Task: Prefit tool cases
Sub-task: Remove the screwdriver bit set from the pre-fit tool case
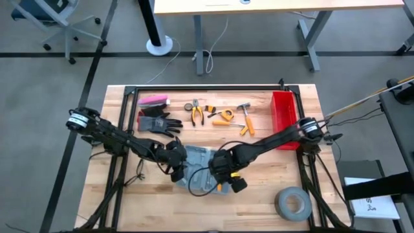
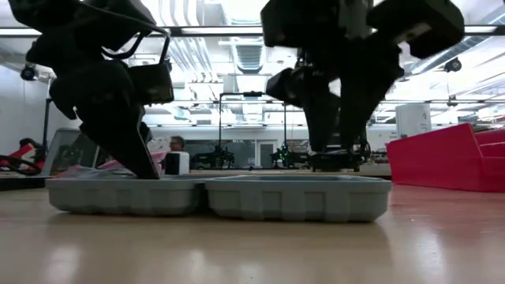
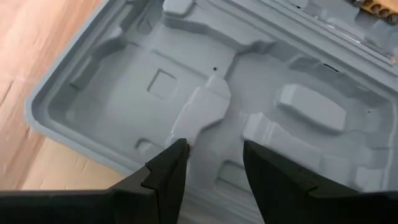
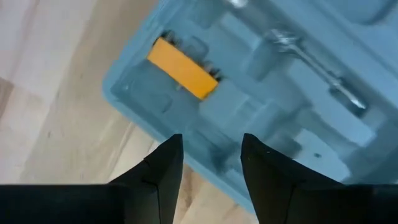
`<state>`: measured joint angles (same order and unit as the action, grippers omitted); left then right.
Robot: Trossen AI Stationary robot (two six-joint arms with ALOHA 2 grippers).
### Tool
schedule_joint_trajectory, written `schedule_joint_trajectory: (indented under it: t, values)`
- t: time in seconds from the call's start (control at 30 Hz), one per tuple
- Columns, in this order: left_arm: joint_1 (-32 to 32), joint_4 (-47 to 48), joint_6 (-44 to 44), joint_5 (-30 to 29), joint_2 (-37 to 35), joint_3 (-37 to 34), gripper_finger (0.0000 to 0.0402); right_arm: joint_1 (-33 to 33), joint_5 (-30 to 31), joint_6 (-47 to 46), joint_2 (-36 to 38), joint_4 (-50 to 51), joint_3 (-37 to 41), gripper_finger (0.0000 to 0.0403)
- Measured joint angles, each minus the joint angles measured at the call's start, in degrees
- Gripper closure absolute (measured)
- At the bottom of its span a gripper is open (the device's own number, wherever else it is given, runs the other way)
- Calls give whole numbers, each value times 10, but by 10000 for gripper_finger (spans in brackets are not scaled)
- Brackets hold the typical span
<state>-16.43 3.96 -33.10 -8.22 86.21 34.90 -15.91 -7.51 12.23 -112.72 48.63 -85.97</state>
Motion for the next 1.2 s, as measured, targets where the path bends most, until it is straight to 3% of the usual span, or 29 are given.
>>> schedule_joint_trajectory:
  t: [0.23, 0.43, 0.67, 1.2]
  values:
    - [0, 12, -16, 14, 1, 9, 237, -32, 5, 46, -14, -14, -10, 245]
    - [0, 14, -18, 15, 1, 10, 237, -68, 69, 116, -18, -47, -13, 239]
    - [0, 14, -22, 16, 2, 10, 237, -67, 92, 162, -42, -49, -15, 243]
    - [2, 14, -35, 19, 2, 10, 237, -75, 91, 232, -85, -38, -69, 240]
